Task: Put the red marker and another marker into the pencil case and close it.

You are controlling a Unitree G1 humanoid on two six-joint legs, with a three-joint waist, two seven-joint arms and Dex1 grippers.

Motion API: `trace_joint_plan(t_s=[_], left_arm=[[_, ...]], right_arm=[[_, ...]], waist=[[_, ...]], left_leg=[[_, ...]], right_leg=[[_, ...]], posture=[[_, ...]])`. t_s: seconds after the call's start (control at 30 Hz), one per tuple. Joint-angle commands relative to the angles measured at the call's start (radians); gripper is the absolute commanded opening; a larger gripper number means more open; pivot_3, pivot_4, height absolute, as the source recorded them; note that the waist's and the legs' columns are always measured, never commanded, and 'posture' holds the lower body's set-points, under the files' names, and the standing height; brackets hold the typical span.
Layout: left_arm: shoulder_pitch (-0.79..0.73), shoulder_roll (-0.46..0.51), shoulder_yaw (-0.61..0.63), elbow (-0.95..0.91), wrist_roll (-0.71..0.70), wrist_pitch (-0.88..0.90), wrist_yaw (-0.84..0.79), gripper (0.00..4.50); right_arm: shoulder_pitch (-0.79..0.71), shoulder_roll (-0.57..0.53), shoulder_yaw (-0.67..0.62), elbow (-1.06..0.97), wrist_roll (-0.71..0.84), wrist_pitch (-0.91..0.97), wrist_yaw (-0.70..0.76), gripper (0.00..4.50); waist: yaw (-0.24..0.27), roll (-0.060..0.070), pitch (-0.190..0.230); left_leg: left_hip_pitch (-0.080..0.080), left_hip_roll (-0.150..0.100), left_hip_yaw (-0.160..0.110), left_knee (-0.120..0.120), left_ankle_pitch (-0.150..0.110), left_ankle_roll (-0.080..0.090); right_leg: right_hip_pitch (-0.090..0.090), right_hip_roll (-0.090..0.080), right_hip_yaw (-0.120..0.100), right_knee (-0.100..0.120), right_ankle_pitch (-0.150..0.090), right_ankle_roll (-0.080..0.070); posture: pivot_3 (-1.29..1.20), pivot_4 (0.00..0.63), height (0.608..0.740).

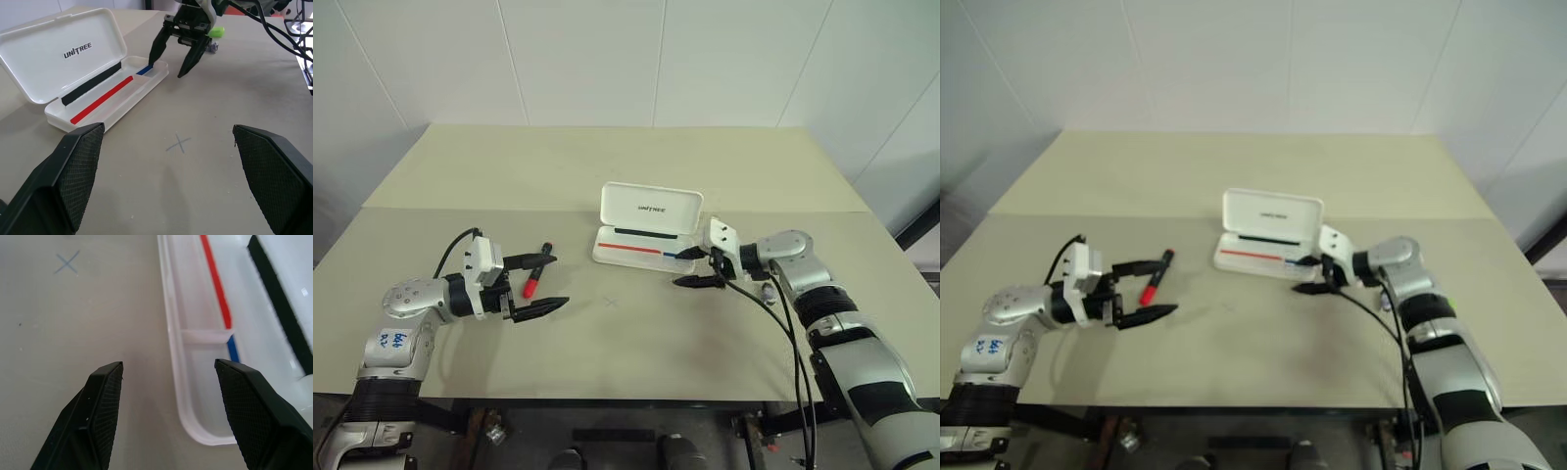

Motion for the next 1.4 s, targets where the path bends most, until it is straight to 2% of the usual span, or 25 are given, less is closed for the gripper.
trace_joint_plan(t_s=[0.03,0.23,0.3,0.33,0.5,0.6,0.83,1.0,1.23,1.4], left_arm=[[0.012,0.011,0.026,-0.048,-0.004,-0.021,0.012,4.50],[0.016,0.004,0.024,-0.055,-0.004,-0.026,0.029,4.50],[0.010,0.001,0.021,-0.055,-0.005,-0.029,0.033,4.50],[0.006,0.000,0.020,-0.053,-0.005,-0.030,0.035,4.50],[-0.003,0.006,0.025,-0.049,-0.005,-0.039,0.040,4.50],[-0.007,0.008,0.028,-0.044,-0.003,-0.044,0.043,4.50],[-0.014,-0.001,0.021,-0.028,0.001,-0.057,0.047,4.50],[-0.018,-0.005,0.013,-0.028,-0.003,-0.058,0.041,4.50],[-0.015,0.003,0.018,-0.020,-0.005,-0.056,0.027,4.50],[-0.010,0.009,0.021,-0.020,-0.007,-0.050,0.024,4.50]], right_arm=[[-0.041,0.003,-0.006,0.022,-0.011,-0.029,0.020,3.14],[-0.087,0.028,0.027,0.120,-0.094,-0.070,-0.031,3.14],[-0.111,0.037,0.048,0.156,-0.136,-0.097,-0.069,2.78],[-0.120,0.041,0.057,0.171,-0.152,-0.109,-0.082,2.58],[-0.158,0.055,0.095,0.202,-0.216,-0.175,-0.108,0.85],[-0.170,0.063,0.097,0.212,-0.231,-0.193,-0.116,0.03],[-0.196,0.096,0.067,0.194,-0.200,-0.185,-0.072,0.03],[-0.192,0.111,0.034,0.122,-0.143,-0.161,0.025,0.03],[-0.070,0.070,0.024,-0.143,-0.070,-0.055,0.126,0.03],[0.116,-0.020,0.010,-0.459,-0.018,0.119,0.138,0.03]], waist=[[-0.002,0.000,0.000],[-0.003,0.000,0.000],[-0.003,0.000,0.000],[-0.002,0.000,0.000],[-0.004,0.000,0.000],[-0.004,0.000,0.000],[-0.016,0.000,0.000],[-0.025,0.001,0.000],[-0.019,0.001,0.001],[0.000,0.001,0.001]], left_leg=[[0.000,0.000,0.000,0.000,0.000,0.000],[0.000,0.000,0.000,0.000,0.000,0.000],[0.000,0.000,0.000,0.001,0.000,0.000],[0.000,0.000,0.000,0.001,0.000,0.000],[0.001,0.000,0.000,0.001,0.000,0.000],[0.001,0.000,0.000,0.001,0.000,0.000],[0.001,0.000,0.000,0.001,0.000,0.000],[0.001,0.000,-0.001,0.000,0.000,0.000],[0.000,0.000,-0.002,0.000,0.000,-0.001],[0.000,0.000,-0.002,0.000,0.000,-0.001]], right_leg=[[0.000,0.000,0.000,0.000,0.000,0.000],[0.000,0.000,0.000,0.001,0.000,0.000],[0.000,0.000,0.000,0.001,0.000,0.000],[0.000,0.000,0.000,0.001,0.000,0.000],[0.000,0.000,0.000,0.001,0.000,0.000],[0.000,0.000,0.000,0.002,0.000,0.000],[0.000,0.000,0.000,0.003,0.000,0.000],[-0.001,0.000,0.000,0.004,0.000,0.000],[-0.001,0.000,-0.001,0.005,-0.001,0.001],[-0.001,0.000,-0.001,0.004,-0.001,0.000]], posture=[[0.00,0.150,0.740],[0.00,0.150,0.740],[0.00,0.150,0.740],[0.00,0.150,0.740],[0.00,0.150,0.740],[0.00,0.150,0.740],[0.00,0.150,0.740],[0.00,0.150,0.740],[0.00,0.150,0.740],[0.00,0.150,0.740]])
